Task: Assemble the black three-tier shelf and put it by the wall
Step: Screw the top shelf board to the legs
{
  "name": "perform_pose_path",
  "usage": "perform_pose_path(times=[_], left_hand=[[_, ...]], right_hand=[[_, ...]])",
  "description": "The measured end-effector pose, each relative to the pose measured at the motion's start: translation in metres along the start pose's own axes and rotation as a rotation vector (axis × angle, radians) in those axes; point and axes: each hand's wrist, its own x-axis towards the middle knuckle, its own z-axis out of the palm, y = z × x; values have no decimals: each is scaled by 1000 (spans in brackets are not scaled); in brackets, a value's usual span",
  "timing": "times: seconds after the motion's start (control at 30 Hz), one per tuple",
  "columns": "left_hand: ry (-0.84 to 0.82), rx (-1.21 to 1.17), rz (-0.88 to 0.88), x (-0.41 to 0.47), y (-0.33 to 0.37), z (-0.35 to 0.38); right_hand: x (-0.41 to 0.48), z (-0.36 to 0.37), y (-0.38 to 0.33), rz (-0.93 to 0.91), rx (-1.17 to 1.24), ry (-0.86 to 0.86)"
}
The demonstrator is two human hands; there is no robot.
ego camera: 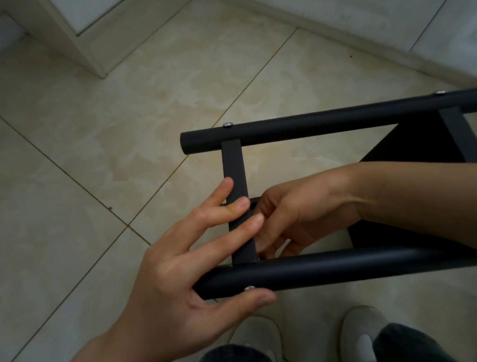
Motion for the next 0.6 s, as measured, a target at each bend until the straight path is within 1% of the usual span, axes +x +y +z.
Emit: perform_pose_path(times=[0.2, 0.33, 0.43, 0.6], left_hand=[[4, 4, -2, 0, 1, 0], [3, 6, 1, 0, 0, 0], [7, 2, 4, 0, 0, 0], [7, 4, 12, 0, 0, 0]], right_hand=[[0, 2, -5, 46, -26, 4], [-1, 2, -2, 8, -35, 8], [-3, 1, 1, -29, -21, -22], [-2, -1, -1, -19, -69, -14]])
